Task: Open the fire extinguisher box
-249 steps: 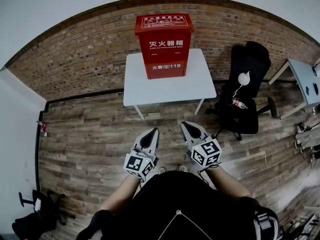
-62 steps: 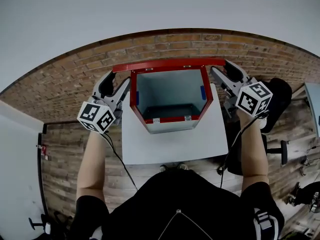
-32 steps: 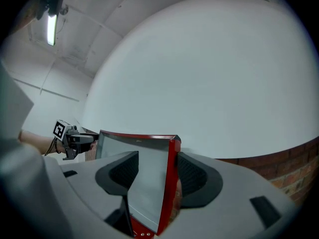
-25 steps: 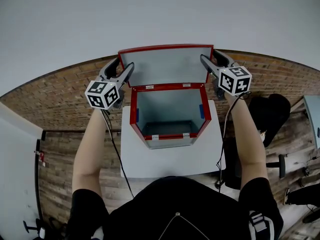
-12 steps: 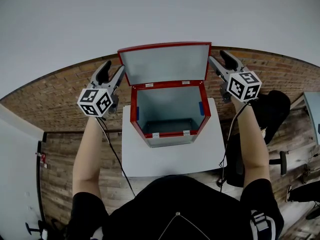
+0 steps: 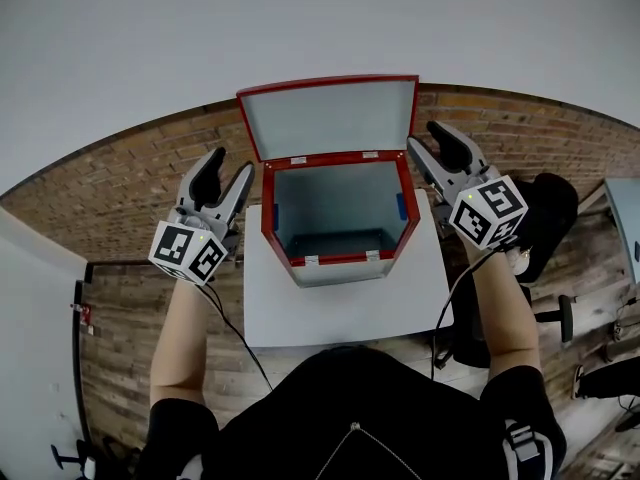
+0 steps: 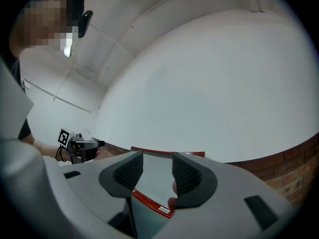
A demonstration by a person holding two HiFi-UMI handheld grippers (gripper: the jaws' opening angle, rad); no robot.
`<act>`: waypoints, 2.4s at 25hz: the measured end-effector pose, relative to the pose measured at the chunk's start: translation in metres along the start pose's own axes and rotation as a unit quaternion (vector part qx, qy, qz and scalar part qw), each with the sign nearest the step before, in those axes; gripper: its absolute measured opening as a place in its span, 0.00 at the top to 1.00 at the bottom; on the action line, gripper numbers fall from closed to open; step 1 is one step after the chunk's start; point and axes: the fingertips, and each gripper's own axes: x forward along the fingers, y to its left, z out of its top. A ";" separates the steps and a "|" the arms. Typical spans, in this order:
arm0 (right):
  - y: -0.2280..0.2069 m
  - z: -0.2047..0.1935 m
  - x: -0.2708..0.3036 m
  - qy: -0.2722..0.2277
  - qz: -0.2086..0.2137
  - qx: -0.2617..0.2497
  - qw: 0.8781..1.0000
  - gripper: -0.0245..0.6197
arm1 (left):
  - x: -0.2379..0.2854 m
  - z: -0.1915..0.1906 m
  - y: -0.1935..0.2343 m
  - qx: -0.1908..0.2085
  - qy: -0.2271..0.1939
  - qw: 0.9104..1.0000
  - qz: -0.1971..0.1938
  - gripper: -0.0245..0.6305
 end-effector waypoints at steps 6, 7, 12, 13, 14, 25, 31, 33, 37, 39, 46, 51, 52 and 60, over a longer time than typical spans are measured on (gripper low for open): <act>0.055 -0.011 -0.023 -0.006 0.020 0.019 1.000 0.80 | -0.023 -0.004 -0.043 -0.013 -0.004 1.000 -0.022 0.62; 0.062 -0.015 -0.026 -0.004 0.023 0.024 0.999 0.82 | -0.025 -0.007 -0.049 -0.015 -0.001 1.000 -0.025 0.64; 0.091 -0.037 -0.040 0.011 0.028 0.037 0.999 0.87 | -0.038 -0.033 -0.075 -0.040 0.013 0.999 -0.034 0.73; 0.094 -0.041 -0.042 0.013 0.029 0.038 0.999 0.88 | -0.041 -0.039 -0.079 -0.048 0.016 0.998 -0.033 0.76; 0.098 -0.044 -0.044 0.014 0.029 0.039 0.999 0.89 | -0.044 -0.045 -0.082 -0.055 0.019 0.998 -0.031 0.78; 0.129 -0.091 -0.065 0.040 0.006 0.030 0.999 0.93 | -0.067 -0.098 -0.119 -0.116 0.050 0.991 -0.030 0.89; 0.146 -0.108 -0.075 0.049 0.011 0.032 0.998 0.93 | -0.076 -0.117 -0.140 -0.109 0.067 0.991 -0.038 0.89; 0.144 -0.114 -0.079 0.052 0.002 0.041 0.998 0.93 | -0.079 -0.121 -0.143 -0.111 0.069 0.991 -0.039 0.89; 0.138 -0.122 -0.086 0.056 -0.016 0.053 0.997 0.93 | -0.083 -0.127 -0.143 -0.113 0.071 0.991 -0.032 0.89; 0.135 -0.125 -0.089 0.058 -0.024 0.057 0.996 0.93 | -0.085 -0.130 -0.142 -0.116 0.071 0.990 -0.029 0.89; 0.137 -0.128 -0.090 0.057 -0.021 0.054 0.997 0.93 | -0.085 -0.131 -0.145 -0.120 0.070 0.990 -0.029 0.89; 0.139 -0.130 -0.090 0.055 -0.019 0.045 0.997 0.93 | -0.085 -0.134 -0.147 -0.120 0.072 0.990 -0.028 0.89; 0.138 -0.130 -0.090 0.055 -0.020 0.045 0.997 0.93 | -0.086 -0.134 -0.148 -0.120 0.072 0.990 -0.027 0.89; 0.133 -0.136 -0.092 0.059 -0.028 0.052 0.997 0.93 | -0.089 -0.138 -0.149 -0.117 0.075 0.990 -0.022 0.89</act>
